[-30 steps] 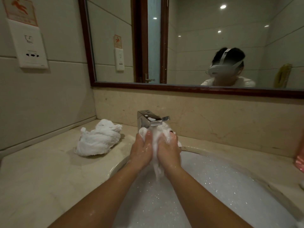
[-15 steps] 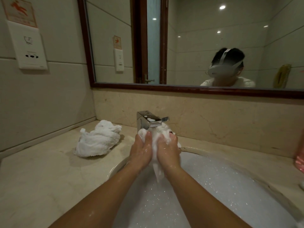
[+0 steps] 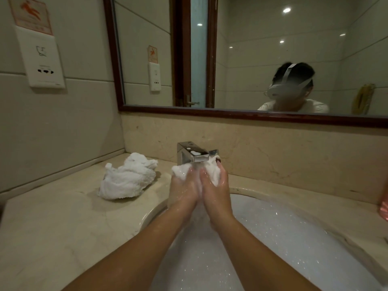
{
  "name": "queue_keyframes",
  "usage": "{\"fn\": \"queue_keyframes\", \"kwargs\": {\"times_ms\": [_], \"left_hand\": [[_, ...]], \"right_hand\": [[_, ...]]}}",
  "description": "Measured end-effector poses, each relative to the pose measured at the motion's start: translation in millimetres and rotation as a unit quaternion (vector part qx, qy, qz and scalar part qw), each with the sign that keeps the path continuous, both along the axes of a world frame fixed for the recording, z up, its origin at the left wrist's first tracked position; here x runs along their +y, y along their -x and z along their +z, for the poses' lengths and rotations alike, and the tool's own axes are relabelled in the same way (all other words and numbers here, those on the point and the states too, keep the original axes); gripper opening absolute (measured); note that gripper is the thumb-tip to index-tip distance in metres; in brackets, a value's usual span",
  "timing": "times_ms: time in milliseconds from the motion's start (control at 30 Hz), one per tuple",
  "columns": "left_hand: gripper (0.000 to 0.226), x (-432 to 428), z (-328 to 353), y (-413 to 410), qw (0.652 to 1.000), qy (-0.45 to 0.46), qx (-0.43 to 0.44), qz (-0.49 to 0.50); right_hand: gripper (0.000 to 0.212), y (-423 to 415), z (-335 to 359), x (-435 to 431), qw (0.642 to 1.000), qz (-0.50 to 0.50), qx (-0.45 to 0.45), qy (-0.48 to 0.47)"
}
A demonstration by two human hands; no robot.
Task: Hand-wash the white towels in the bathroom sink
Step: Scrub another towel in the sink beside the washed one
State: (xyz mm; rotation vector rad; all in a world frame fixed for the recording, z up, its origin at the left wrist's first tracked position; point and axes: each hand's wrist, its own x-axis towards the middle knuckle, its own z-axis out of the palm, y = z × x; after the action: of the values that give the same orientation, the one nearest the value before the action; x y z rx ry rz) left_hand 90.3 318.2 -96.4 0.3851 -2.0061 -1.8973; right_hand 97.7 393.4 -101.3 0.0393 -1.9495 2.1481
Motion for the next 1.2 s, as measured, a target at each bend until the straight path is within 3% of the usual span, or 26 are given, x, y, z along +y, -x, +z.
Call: {"fn": "queue_keyframes", "kwargs": {"times_ms": [100, 200, 233, 367, 433, 533, 667, 733, 833, 933, 1100, 1200], "left_hand": [[0.041, 7.0, 2.6, -6.2, 0.996, -0.084, 0.021, 0.009], [0.074, 8.5, -0.1, -7.3, 0.996, -0.083, -0.014, -0.027], [0.071, 7.0, 0.0, -6.6, 0.997, -0.071, -0.021, -0.036], [0.038, 6.4, 6.4, -8.7, 0.991, 0.134, 0.002, 0.01], [0.033, 7.5, 6.7, -10.4, 0.986, 0.165, 0.011, 0.011], [0.041, 3.5, -0.4, -8.3, 0.993, 0.119, 0.005, -0.001], [0.061, 3.2, -0.9, -7.1, 0.994, 0.104, -0.002, -0.018], [0.074, 7.3, 1.8, -10.8, 0.997, 0.067, -0.006, -0.023], [0.071, 12.1, 7.8, -12.6, 0.997, 0.059, -0.043, 0.016], [0.076, 5.2, 11.5, -9.2, 0.994, 0.049, -0.091, 0.039], [0.073, -11.9, -1.8, 4.4, 0.997, -0.057, -0.037, -0.033], [0.078, -18.3, -18.9, 24.6, 0.99, -0.126, -0.05, -0.048]], "right_hand": [[0.057, 1.2, -1.6, -11.2, 1.0, -0.022, -0.002, 0.018], [0.035, 4.2, -2.0, -14.8, 0.998, -0.053, -0.013, 0.023], [0.031, 5.8, -2.4, -14.7, 0.998, -0.064, -0.023, 0.016], [0.032, 15.2, -4.0, -11.7, 0.991, -0.122, -0.039, -0.031], [0.041, 21.1, -8.3, -11.8, 0.99, -0.121, -0.046, -0.054], [0.066, 23.0, -13.7, -10.6, 0.994, -0.087, -0.061, -0.032], [0.043, 23.7, -8.7, -1.8, 0.988, -0.106, -0.112, 0.004], [0.054, 20.2, -3.5, 1.1, 0.983, -0.088, -0.141, 0.073], [0.07, 17.2, -0.8, 3.9, 0.979, -0.078, -0.169, 0.087], [0.066, 20.4, 0.6, 4.5, 0.977, -0.102, -0.165, 0.085], [0.036, 21.2, -2.4, 13.1, 0.978, -0.02, -0.159, 0.134], [0.043, 20.2, -1.4, 19.2, 0.978, 0.032, -0.153, 0.14]]}}
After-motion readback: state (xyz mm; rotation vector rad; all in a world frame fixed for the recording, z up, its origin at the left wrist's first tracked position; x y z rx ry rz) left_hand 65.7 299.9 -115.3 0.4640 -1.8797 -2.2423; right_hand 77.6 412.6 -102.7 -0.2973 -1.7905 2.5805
